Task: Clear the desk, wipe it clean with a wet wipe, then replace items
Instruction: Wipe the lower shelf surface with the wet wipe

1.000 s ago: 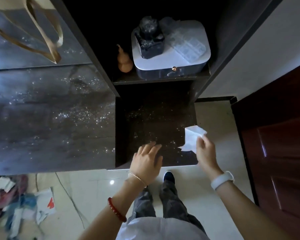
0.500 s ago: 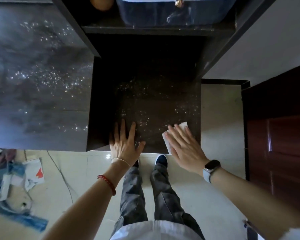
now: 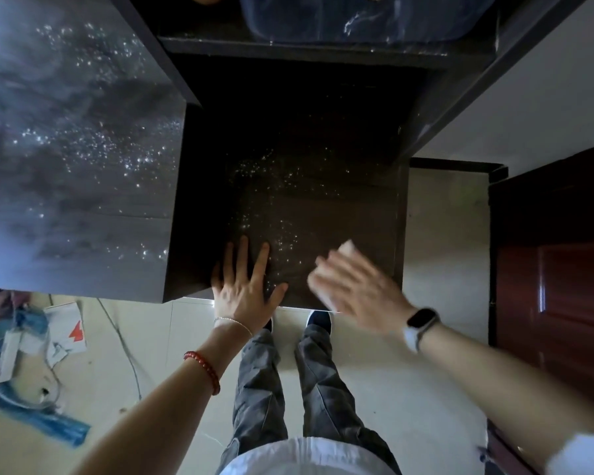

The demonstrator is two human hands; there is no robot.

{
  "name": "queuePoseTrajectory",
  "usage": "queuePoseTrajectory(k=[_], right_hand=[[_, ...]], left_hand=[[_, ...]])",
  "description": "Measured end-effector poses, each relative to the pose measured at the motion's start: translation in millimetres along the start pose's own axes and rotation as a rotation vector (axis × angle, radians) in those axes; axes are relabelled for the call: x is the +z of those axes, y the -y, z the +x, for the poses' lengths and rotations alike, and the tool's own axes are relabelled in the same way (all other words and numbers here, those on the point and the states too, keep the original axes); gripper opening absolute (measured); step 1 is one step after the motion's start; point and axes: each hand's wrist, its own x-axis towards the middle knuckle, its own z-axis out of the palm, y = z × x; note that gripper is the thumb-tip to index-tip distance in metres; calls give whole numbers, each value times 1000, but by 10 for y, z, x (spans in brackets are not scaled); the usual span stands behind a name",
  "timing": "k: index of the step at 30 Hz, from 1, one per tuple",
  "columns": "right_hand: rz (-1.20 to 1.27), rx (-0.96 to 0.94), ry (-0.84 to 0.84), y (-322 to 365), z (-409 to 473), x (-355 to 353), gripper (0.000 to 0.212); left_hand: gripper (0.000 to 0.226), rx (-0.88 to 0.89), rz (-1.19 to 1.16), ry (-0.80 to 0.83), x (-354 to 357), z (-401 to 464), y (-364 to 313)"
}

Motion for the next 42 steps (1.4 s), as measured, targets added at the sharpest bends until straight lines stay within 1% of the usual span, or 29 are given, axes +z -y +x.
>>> queuePoseTrajectory(k=[1, 2, 3, 4, 5, 6, 8, 10, 12, 15, 17, 18, 20, 22, 24, 26, 27, 30, 31, 32, 33, 34, 36, 37, 38, 39, 40, 41, 42], right_hand=[[25, 126, -52, -193, 113, -46, 48], [76, 327, -95, -340, 229, -103, 50], [131, 546, -118, -376, 333, -137, 52], [163, 703, -154, -280, 403, -123, 53], [178, 768, -185, -101, 402, -82, 53], [196, 747, -196, 116, 324, -23, 53], [212, 577, -135, 506, -4, 102, 51], [178, 466, -84, 588, -309, 172, 50], [192, 520, -79, 396, -281, 122, 50], [202, 704, -145, 22, 108, -36, 52], [204, 820, -183, -24, 227, -64, 53], [193, 823, -178, 71, 186, -41, 53], [203, 710, -108, 453, -17, 41, 51], [191, 508, -39, 757, -239, 139, 49], [180, 388, -9, 632, -202, 127, 50], [145, 364, -18, 297, 47, 14, 49], [128, 416, -42, 121, 219, -66, 49], [204, 837, -138, -244, 738, -186, 53], [233, 921, -164, -213, 856, -199, 53], [225, 905, -174, -105, 900, -181, 54], [197, 777, -172, 56, 858, -137, 54], [179, 585, -150, 237, 754, -85, 54], [173, 174, -103, 452, 446, 27, 44], [165, 27, -64, 427, 343, 43, 39], [165, -61, -35, 309, 319, 24, 36], [157, -69, -46, 146, 370, -2, 36], [145, 12, -77, -11, 471, -54, 40], [135, 169, -103, -167, 598, -127, 46], [140, 370, -129, -334, 734, -194, 49]], left_hand=[[80, -1, 2, 5, 8, -5, 2], [80, -1, 3, 7, 9, -5, 5], [81, -1, 3, 8, 5, -2, 9], [80, 0, 3, 11, 9, -3, 15], [80, 3, 3, 14, 13, -2, 18], [79, 6, 2, 13, 18, 2, 20], [76, 11, 1, -2, 22, 6, 20], [75, 13, -6, 0, 42, 2, 24], [75, 16, -15, -8, 66, 4, 37], [75, 19, -11, -19, 82, 2, 46], [77, 19, -8, -5, 59, -5, 32], [78, 20, -10, 4, 50, -7, 26], [78, 17, -10, -2, 44, 2, 24], [75, 20, -2, -18, 55, 6, 29], [73, 31, 2, -50, 73, 15, 48], [72, 50, 6, -82, 89, 17, 62], [72, 52, 8, -96, 92, 18, 67], [71, 60, 0, -117, 108, 12, 72], [69, 64, -14, -126, 109, 10, 75], [67, 69, -40, -140, 108, 8, 81], [64, 73, -75, -159, 110, 9, 87], [62, 76, -114, -187, 110, 11, 98], [57, 90, -179, -248, 117, 12, 134], [55, 103, -191, -265, 122, 9, 155], [53, 113, -188, -275, 125, 3, 175], [51, 115, -179, -277, 126, -5, 191], [51, 112, -170, -274, 126, -14, 196], [51, 106, -163, -269, 127, -21, 193], [51, 96, -157, -267, 124, -25, 180]])
